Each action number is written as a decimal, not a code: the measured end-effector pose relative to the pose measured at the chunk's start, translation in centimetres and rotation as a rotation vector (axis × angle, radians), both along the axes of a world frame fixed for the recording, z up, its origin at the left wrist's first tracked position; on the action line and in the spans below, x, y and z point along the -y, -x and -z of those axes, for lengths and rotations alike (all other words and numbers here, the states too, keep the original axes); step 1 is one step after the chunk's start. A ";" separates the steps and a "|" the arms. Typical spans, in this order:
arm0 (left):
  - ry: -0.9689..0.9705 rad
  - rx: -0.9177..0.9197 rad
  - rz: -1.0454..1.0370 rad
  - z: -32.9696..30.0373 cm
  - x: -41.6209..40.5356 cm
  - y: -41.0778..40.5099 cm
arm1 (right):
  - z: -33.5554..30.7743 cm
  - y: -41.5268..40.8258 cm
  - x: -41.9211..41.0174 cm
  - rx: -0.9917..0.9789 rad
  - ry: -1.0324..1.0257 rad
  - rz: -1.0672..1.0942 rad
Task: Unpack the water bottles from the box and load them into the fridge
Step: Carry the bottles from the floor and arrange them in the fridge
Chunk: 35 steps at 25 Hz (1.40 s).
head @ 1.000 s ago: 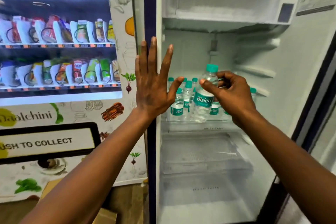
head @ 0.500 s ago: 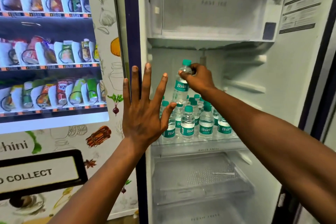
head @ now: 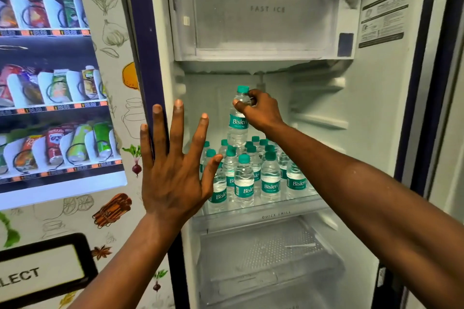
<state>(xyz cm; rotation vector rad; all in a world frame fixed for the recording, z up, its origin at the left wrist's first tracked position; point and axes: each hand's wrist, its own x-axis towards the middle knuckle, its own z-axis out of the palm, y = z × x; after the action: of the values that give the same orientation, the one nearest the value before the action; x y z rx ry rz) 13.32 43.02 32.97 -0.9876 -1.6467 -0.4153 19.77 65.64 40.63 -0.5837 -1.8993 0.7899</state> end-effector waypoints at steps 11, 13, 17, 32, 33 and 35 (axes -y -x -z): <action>0.236 -0.131 -0.130 0.1 -0.4 -0.2 | 3.2 -3.8 -3.2 0.128 0.002 0.029; 0.236 -0.121 -0.133 0.1 -0.4 -0.3 | 3.6 -3.6 -3.2 0.159 -0.001 0.032; 0.238 -0.104 -0.136 0.0 -0.5 -0.4 | 4.1 -3.1 -3.2 0.206 -0.030 0.043; 0.184 -0.067 -0.093 0.0 -0.5 -0.7 | 3.3 -2.0 -3.5 0.062 -0.087 0.010; 0.195 -0.065 -0.121 0.0 -0.5 -0.7 | 2.7 -1.7 -3.4 0.026 -0.092 0.009; 0.231 -0.068 -0.188 0.0 -0.6 -0.8 | 1.8 -0.9 -3.2 -0.019 -0.092 -0.009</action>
<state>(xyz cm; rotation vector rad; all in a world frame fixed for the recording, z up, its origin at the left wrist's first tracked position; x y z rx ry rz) 14.17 43.62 32.94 -0.9928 -1.7340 -0.0655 20.65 68.80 38.83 -0.5093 -1.9108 0.7076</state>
